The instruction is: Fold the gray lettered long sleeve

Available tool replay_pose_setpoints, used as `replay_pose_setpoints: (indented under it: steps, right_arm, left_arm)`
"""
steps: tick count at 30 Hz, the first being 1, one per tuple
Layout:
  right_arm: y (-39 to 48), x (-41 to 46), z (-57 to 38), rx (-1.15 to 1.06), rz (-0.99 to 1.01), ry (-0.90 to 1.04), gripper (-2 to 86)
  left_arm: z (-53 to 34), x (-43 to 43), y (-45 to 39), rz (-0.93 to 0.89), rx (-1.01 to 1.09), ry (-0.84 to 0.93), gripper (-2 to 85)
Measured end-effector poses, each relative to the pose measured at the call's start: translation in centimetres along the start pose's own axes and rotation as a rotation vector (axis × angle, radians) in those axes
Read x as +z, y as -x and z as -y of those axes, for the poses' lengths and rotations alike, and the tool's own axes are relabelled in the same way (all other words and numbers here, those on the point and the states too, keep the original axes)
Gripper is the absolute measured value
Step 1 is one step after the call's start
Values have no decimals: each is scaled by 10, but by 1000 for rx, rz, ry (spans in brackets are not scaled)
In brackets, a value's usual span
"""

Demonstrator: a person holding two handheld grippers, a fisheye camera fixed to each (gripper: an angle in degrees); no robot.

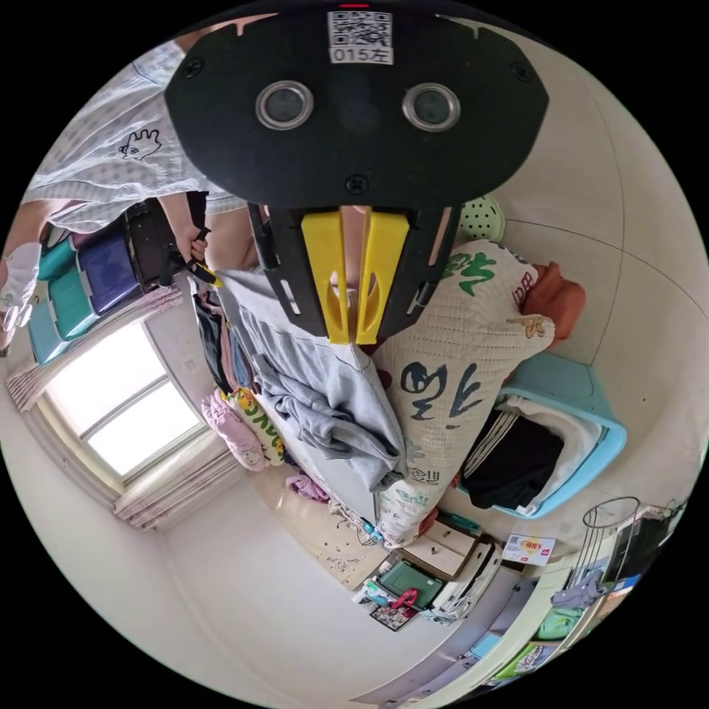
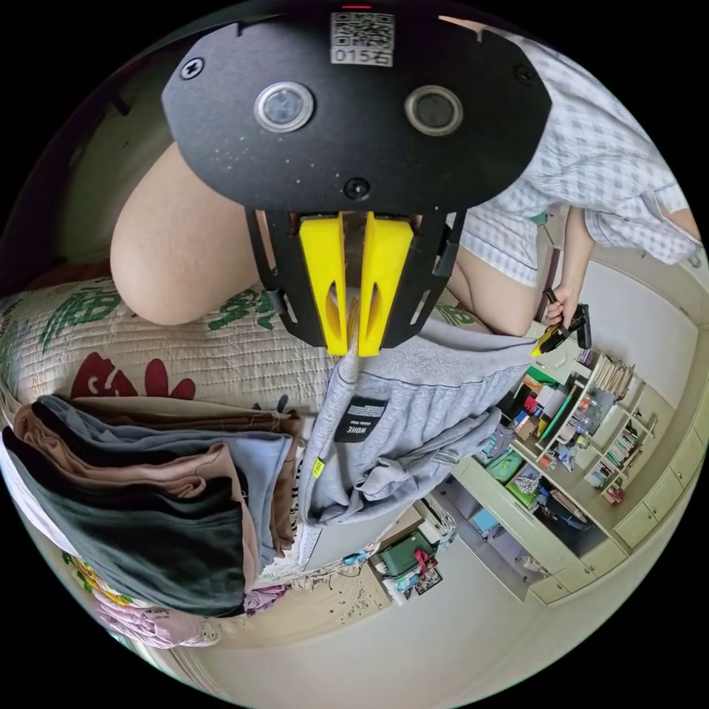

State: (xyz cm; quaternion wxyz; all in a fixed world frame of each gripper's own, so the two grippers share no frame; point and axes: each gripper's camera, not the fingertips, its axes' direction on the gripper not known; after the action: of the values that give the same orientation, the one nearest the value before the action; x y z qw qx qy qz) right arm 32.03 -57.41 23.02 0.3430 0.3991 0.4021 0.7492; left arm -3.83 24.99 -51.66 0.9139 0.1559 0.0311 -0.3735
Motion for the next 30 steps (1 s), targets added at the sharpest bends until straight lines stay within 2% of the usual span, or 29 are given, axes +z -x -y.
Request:
replay_pose_setpoints:
  steps: [21,30]
  right_arm:
    - [-57,64,27,82,58,-18,18]
    - [-95,86,1,131,54,-18,7]
  left_arm:
    - [20,50,-121,359,91,199,3]
    - [8,64,-133,372,49,202,3]
